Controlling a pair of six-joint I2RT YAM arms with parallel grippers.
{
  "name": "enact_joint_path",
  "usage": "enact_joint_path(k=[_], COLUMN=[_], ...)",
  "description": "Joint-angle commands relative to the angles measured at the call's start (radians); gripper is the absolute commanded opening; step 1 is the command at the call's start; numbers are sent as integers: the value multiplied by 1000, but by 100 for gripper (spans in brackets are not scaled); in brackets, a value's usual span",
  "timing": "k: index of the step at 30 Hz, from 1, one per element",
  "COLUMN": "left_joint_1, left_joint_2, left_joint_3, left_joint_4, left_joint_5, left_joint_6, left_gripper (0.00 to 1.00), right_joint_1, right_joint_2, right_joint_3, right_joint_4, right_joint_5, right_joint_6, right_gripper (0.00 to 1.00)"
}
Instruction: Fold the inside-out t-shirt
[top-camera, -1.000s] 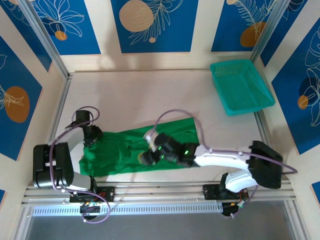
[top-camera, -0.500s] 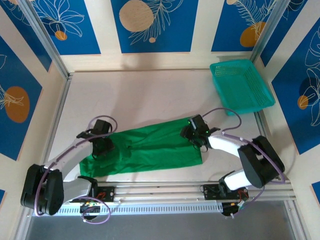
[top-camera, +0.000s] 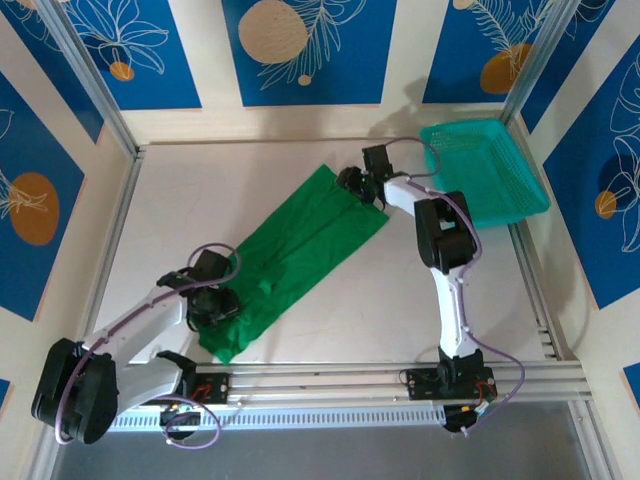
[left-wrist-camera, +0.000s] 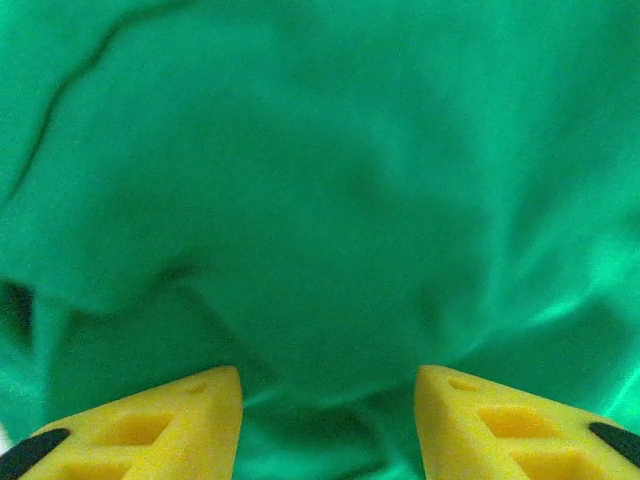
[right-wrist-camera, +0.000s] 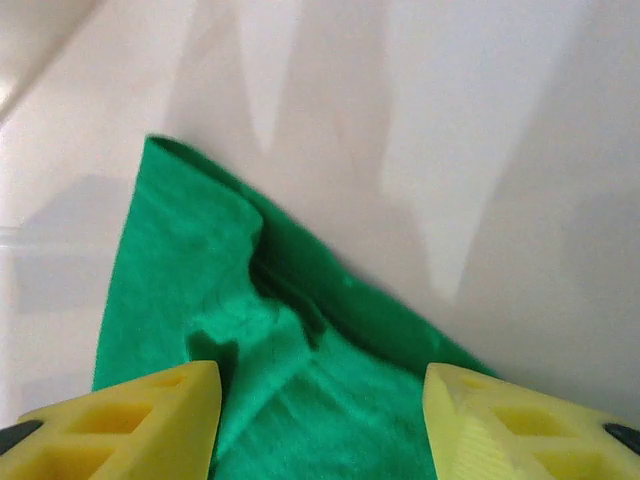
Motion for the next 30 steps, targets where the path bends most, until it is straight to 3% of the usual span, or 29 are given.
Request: enact_joint_path(k=[1, 4, 8, 13, 16, 20, 22, 27, 30], left_joint_1=[-98, -241, -452, -654, -719, -752, -748, -746, -741], left_joint_2=[64, 169, 327, 533, 644, 668, 623, 435, 281], left_joint_3=[14, 46, 137, 321, 456, 533, 546, 569, 509], left_joint_4=[1, 43, 141, 307, 366, 452, 426, 215, 145], left_joint_5=[72, 109, 148, 210, 316, 470, 503, 395, 245], left_joint_6=[-23, -44, -96, -182, -163, -114, -48, 238, 391], left_gripper=[49, 49, 49, 50, 50, 51, 51, 52, 56], right_joint_1=[-36, -48, -59, -63, -66, -64, -51, -36, -27], right_joint_2=[115, 112, -66, -397, -490, -411, -352, -173, -45], right_joint_3=[181, 256, 182, -162, -392, -478, -457, -321, -215], right_joint_4=[-107, -92, -133, -278, -205, -68, -24, 3, 29], right_joint_5=[-127, -225, -225, -31, -101, -330, -356, -386, -454], right_joint_6=[-55, -54, -50, -36, -116, -144, -149, -188, -182], right_gripper=[61, 67, 71, 74, 74, 73, 72, 72, 71])
